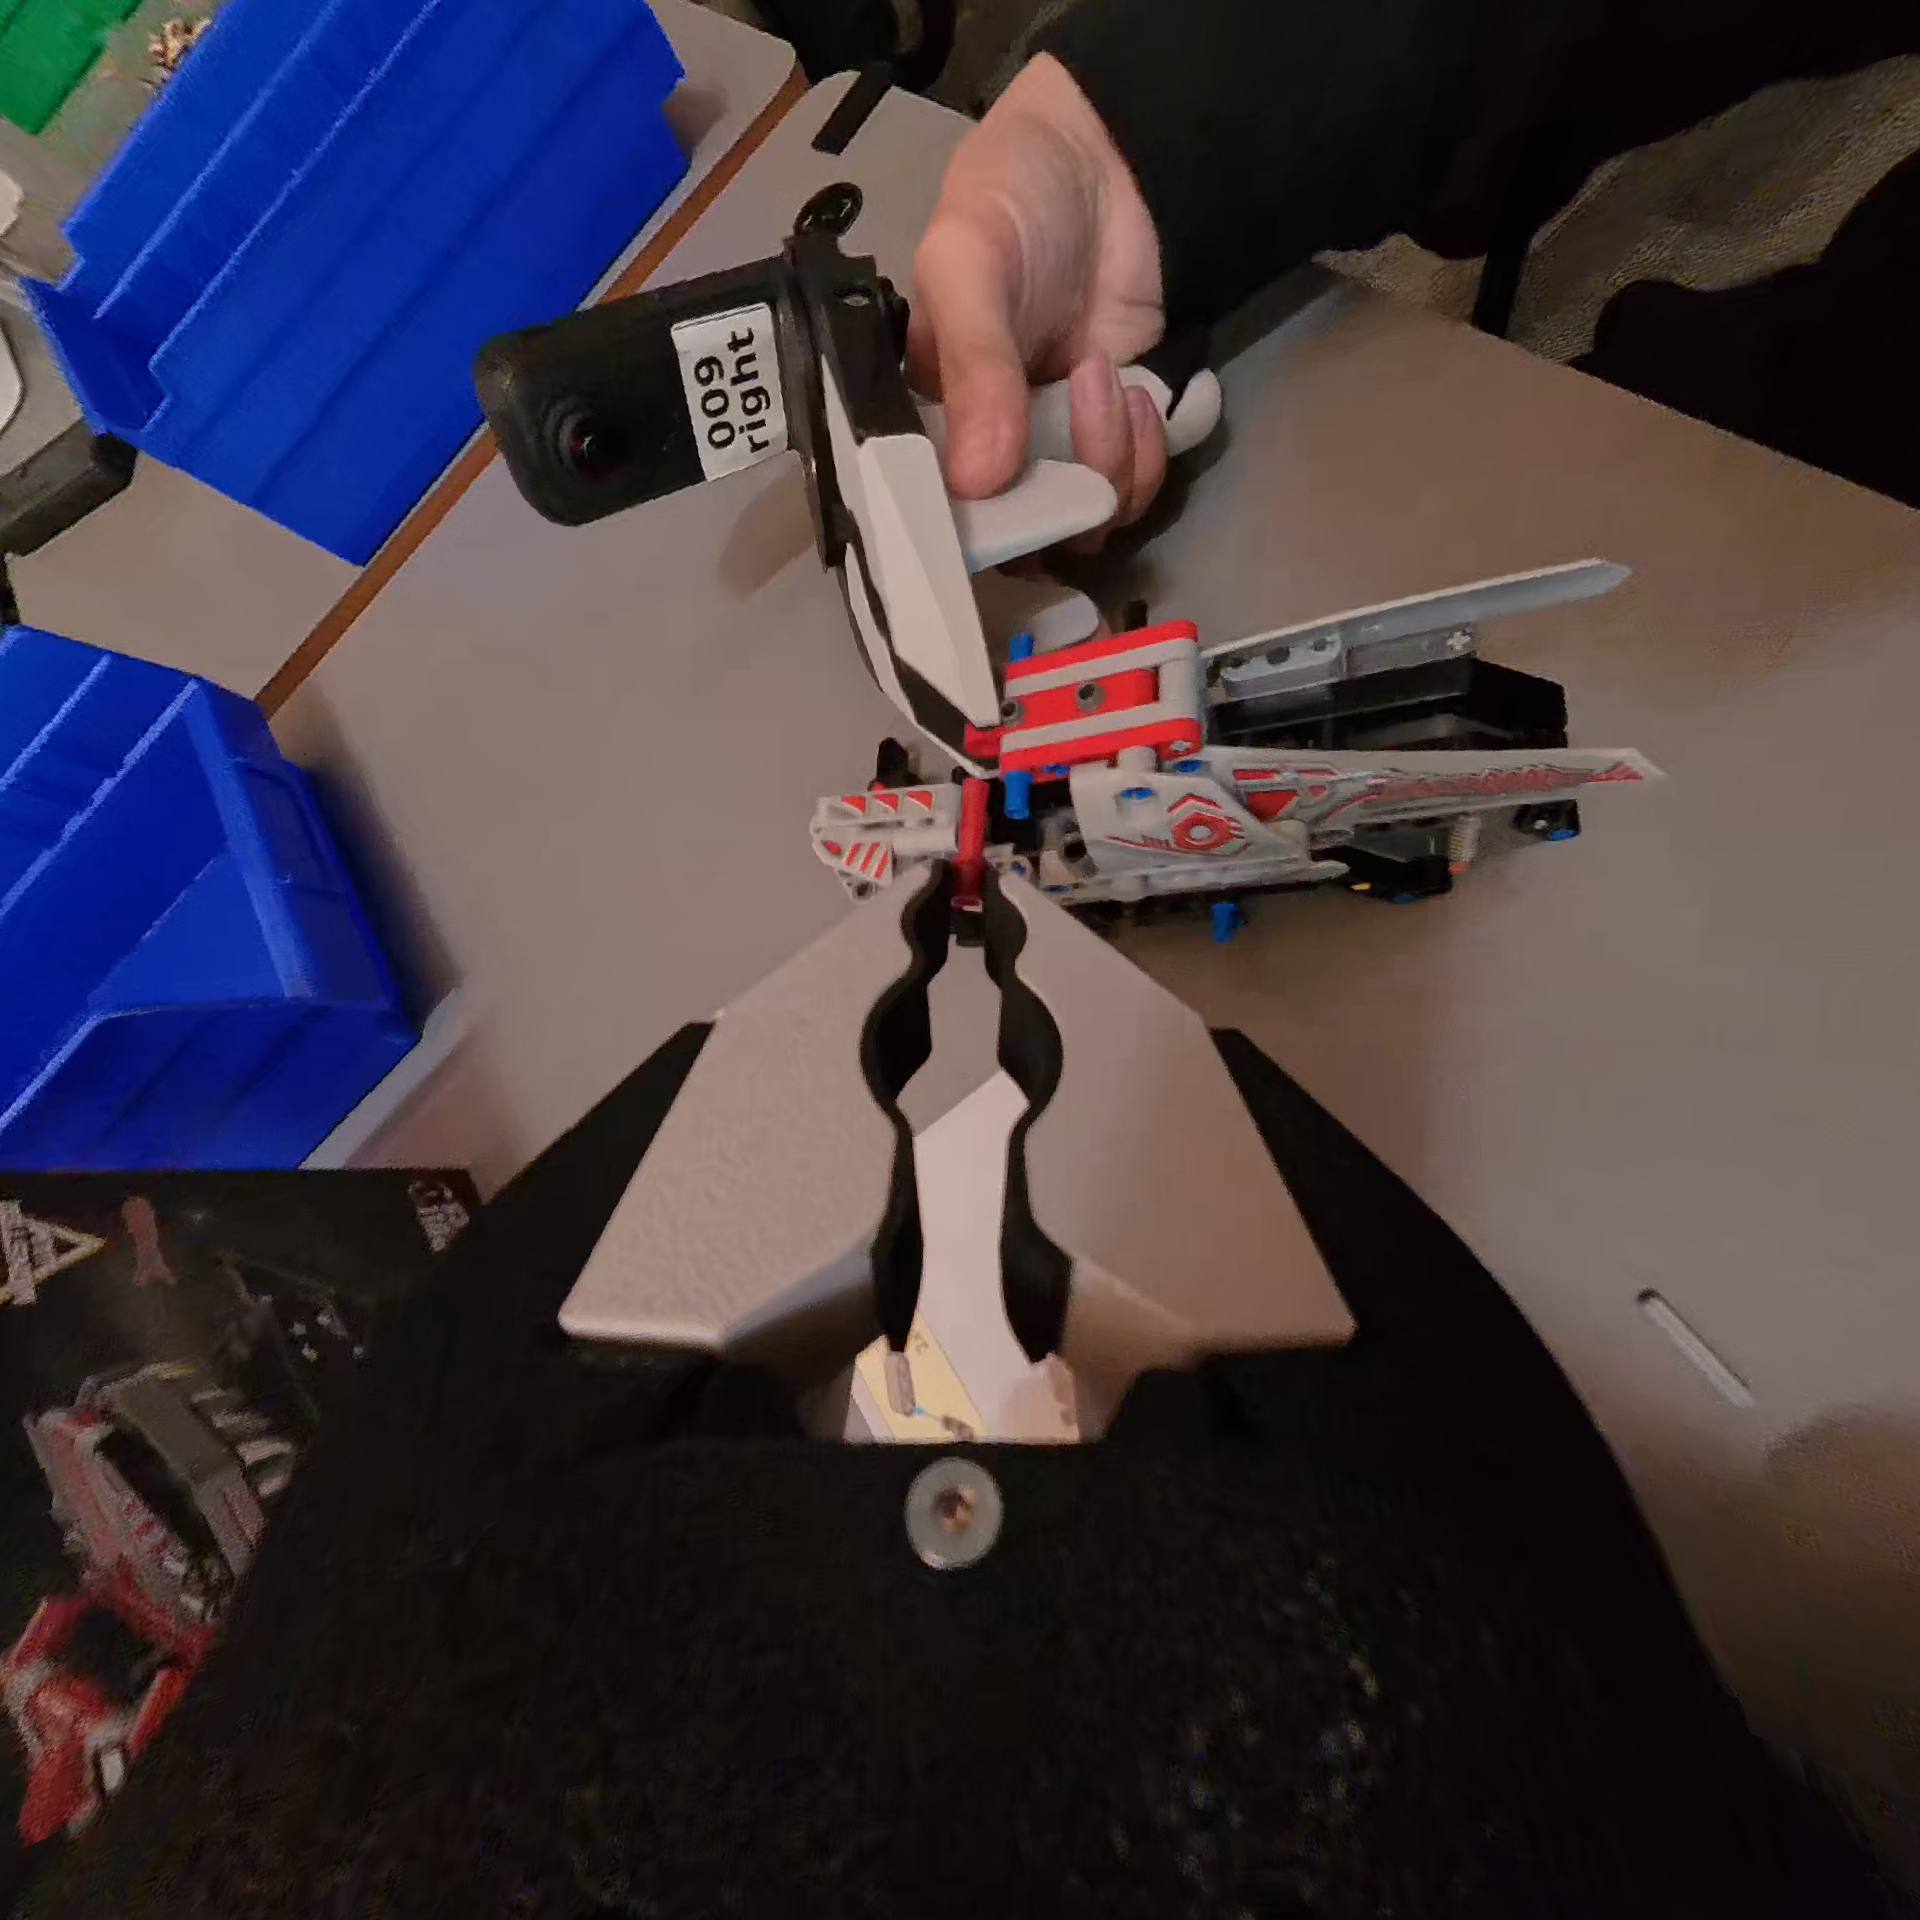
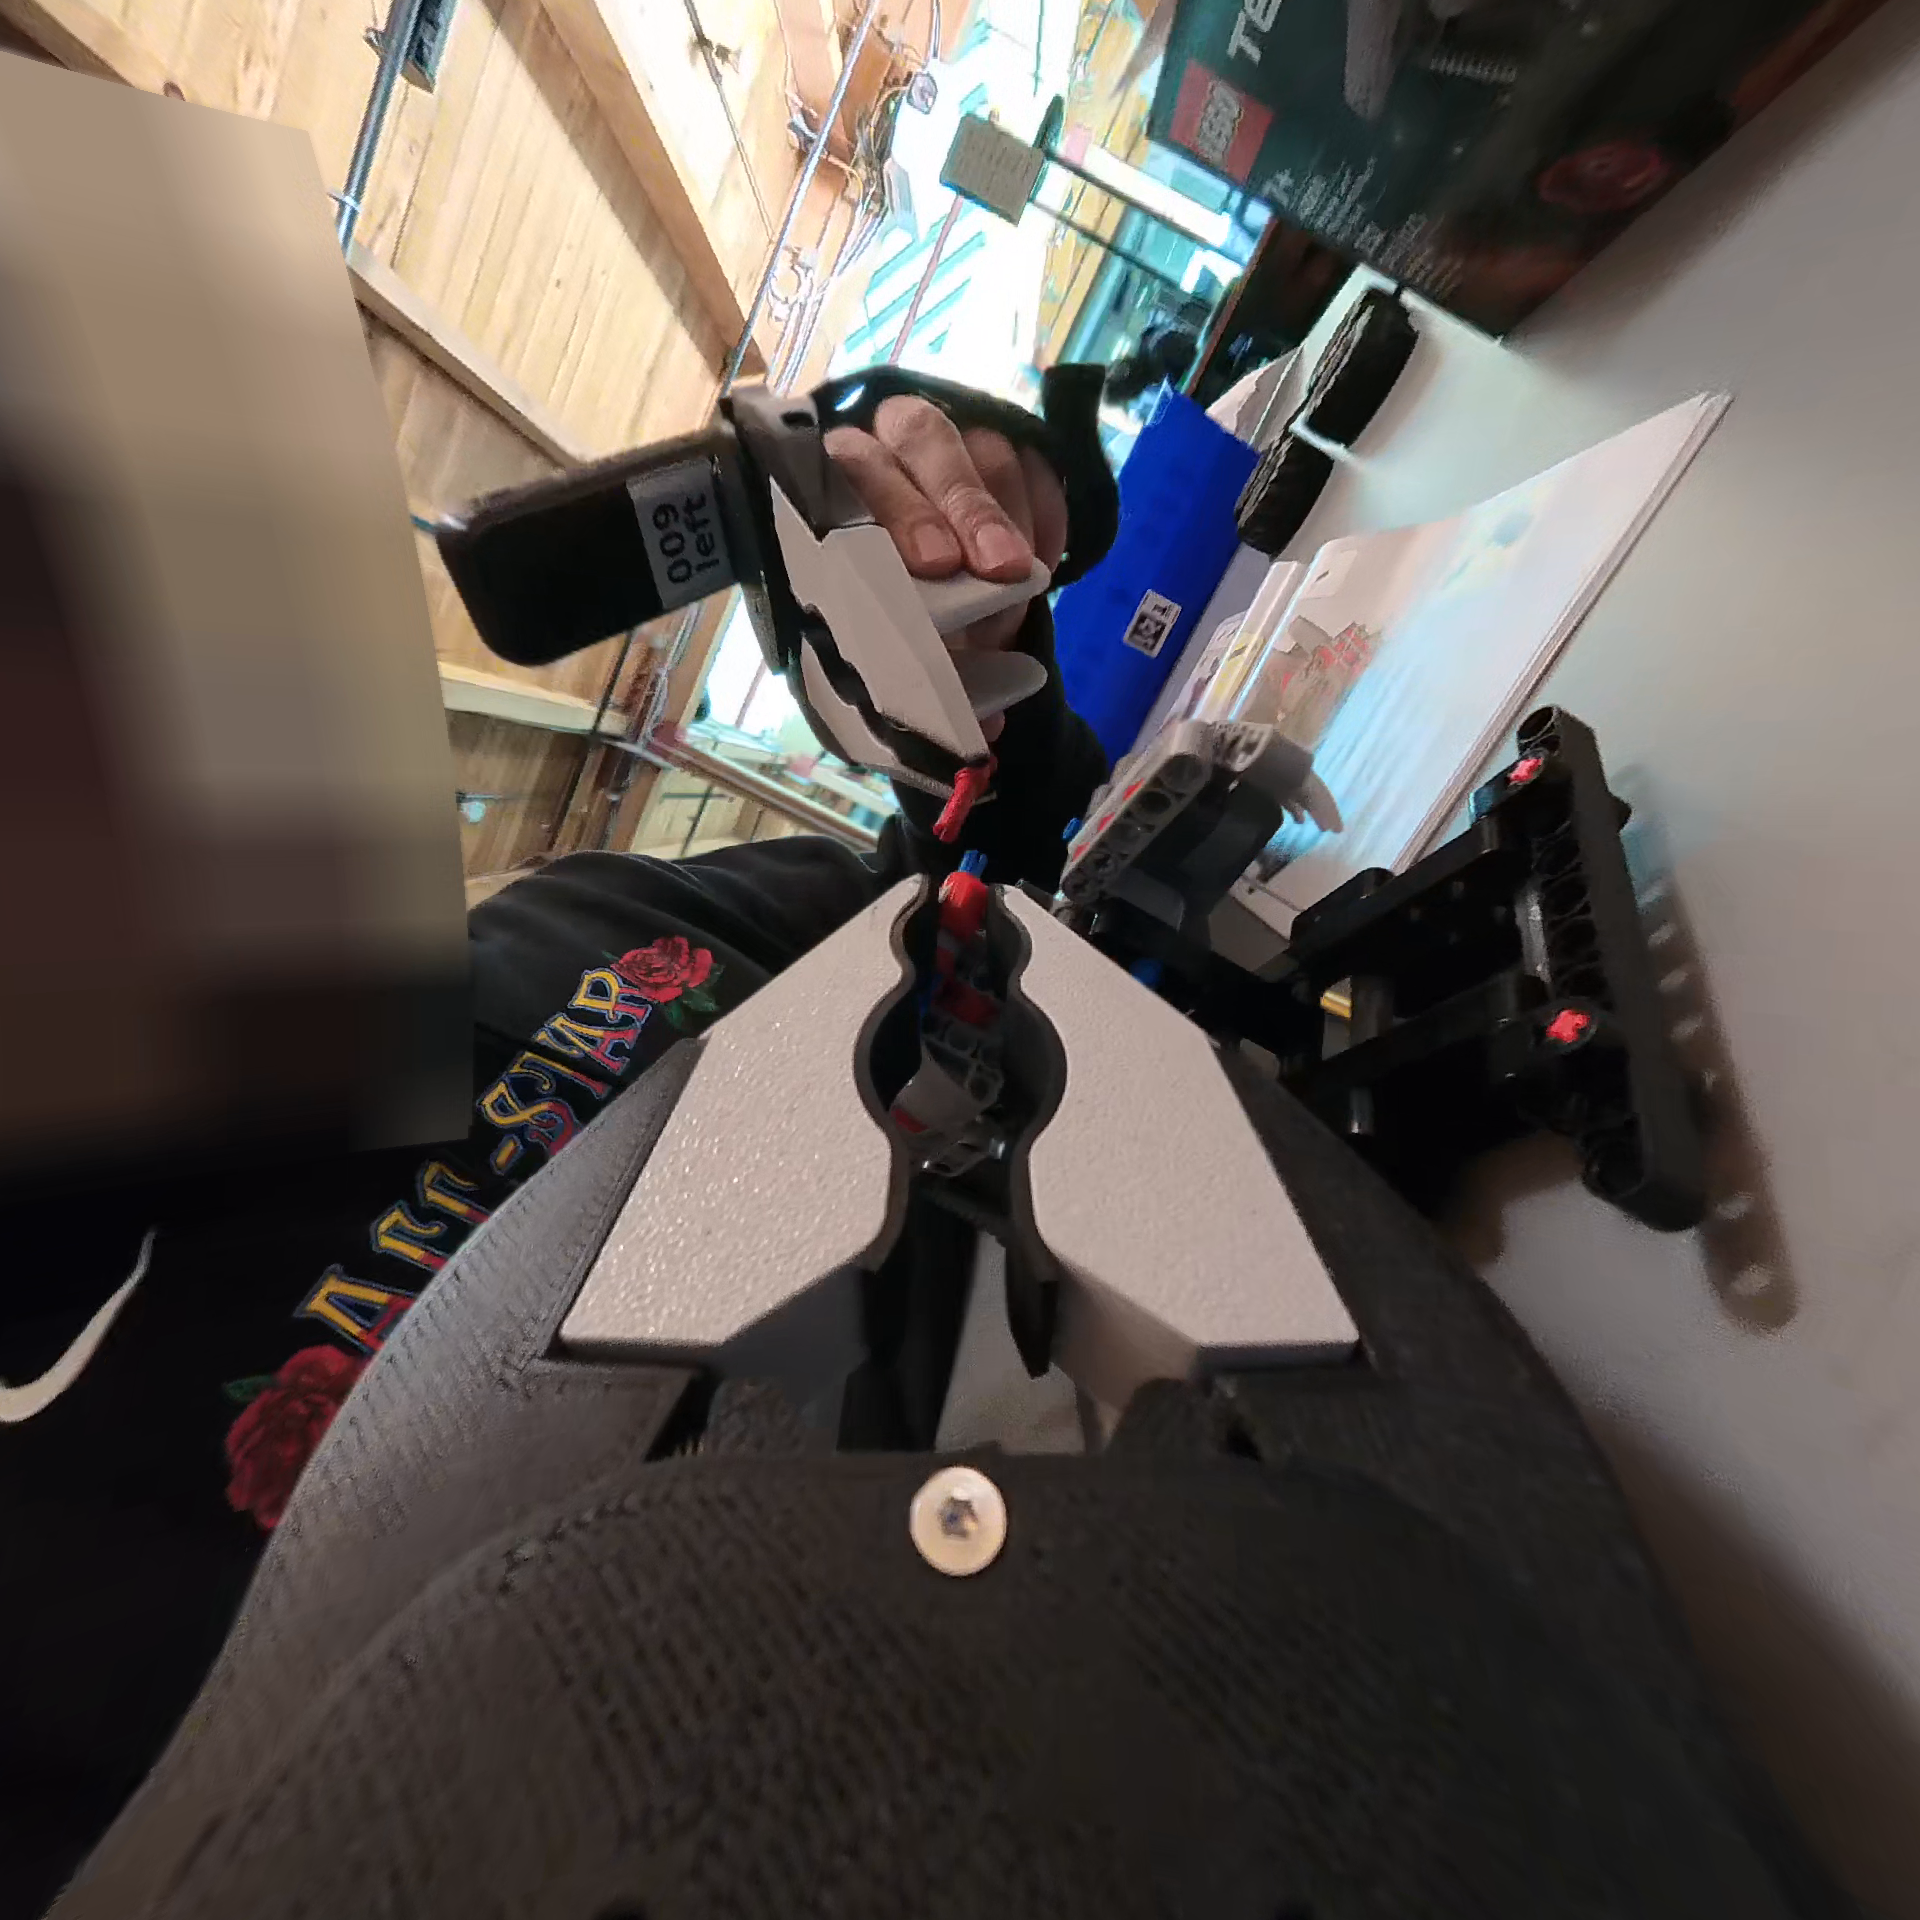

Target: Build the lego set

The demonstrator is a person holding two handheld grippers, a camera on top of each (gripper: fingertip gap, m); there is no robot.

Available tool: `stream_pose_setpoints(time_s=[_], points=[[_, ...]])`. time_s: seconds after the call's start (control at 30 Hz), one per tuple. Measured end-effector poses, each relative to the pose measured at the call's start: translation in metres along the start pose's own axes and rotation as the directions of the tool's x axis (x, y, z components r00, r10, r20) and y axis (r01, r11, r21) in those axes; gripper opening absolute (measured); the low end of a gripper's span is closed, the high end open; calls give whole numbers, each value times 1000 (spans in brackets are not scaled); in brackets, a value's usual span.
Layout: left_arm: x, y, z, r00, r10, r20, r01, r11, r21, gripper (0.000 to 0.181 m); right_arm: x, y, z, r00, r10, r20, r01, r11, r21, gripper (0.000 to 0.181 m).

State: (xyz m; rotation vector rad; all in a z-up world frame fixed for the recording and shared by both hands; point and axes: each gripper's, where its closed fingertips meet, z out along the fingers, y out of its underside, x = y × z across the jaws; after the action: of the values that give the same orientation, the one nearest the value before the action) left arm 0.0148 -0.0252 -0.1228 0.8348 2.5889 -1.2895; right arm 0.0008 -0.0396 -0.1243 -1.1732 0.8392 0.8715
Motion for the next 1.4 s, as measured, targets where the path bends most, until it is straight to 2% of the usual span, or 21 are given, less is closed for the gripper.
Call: stream_pose_setpoints(time_s=[0.1,0.23,0.3,0.43,0.5,0.73,0.87,1.03,1.13,1.4], points=[[-5,0,4,999,-8,-35,9,1000,13,3,1,-6,-5,995,-73,-67,78,993,83,9],[-8,0,9,996,-46,-70,48,999,21,3,0,-16,-18,992,-62,-108,88,963,254,10],[-9,-4,12,992,-74,-101,78,996,36,3,-2,-19,-24,992,-55,-114,87,950,300,13],[-9,2,15,986,-103,-134,105,994,11,3,8,-14,-24,982,-17,-186,72,954,291,23],[-7,4,15,983,-112,-147,115,993,12,3,8,-10,-19,984,-10,-177,60,960,275,25],[-4,3,16,977,-135,-167,138,990,9,3,7,-5,-13,987,29,-157,15,963,270,23],[-2,2,16,974,-137,-180,142,990,14,3,6,-9,-16,981,41,-192,17,956,292,20],[-1,1,17,970,-156,-186,161,987,13,3,5,-7,-8,968,42,-248,21,969,246,19],[-1,1,19,968,-168,-188,172,985,6,3,4,-11,-8,962,45,-270,29,964,263,7],[2,-3,21,956,-205,-209,211,977,9,3,2,-6,-8,952,88,-295,-12,968,251,7]])
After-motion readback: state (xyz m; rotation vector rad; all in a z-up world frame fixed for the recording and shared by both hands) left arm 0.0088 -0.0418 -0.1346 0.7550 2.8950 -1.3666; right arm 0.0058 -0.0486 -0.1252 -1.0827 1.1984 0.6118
